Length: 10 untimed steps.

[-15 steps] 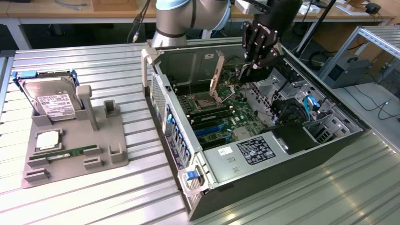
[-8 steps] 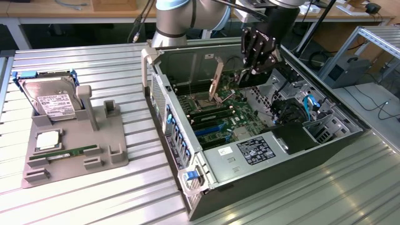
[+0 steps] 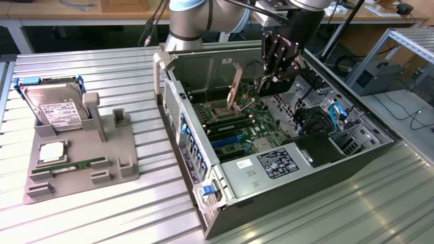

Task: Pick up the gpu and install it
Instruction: 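Insert the gpu into the slot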

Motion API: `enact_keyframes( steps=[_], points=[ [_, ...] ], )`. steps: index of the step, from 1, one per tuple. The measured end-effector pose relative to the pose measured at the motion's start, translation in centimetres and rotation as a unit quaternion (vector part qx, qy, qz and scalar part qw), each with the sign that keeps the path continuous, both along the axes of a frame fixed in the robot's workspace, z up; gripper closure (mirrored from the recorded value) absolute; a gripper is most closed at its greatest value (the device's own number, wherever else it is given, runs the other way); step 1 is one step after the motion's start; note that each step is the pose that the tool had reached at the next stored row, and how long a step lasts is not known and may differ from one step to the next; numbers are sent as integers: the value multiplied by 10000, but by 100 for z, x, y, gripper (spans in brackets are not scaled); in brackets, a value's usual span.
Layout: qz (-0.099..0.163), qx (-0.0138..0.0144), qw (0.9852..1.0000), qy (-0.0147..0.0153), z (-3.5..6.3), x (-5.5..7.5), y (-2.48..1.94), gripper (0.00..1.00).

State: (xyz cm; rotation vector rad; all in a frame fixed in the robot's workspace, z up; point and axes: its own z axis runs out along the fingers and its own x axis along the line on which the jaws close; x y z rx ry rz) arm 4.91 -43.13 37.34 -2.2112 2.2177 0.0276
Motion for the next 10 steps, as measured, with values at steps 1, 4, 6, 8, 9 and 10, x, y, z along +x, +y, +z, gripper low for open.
enact_keyframes(
  steps=[1,4,6,8,9,10],
  points=[
    [0,0,10000,0,-3,0,-1,73],
    [1,0,10000,0,-13,0,-5,73],
    [1,0,10000,0,-25,0,-7,73],
    [2,0,10000,0,-42,0,-10,73],
    [2,0,10000,0,-46,0,-11,73],
    [2,0,10000,0,-50,0,-12,73]
  ],
)
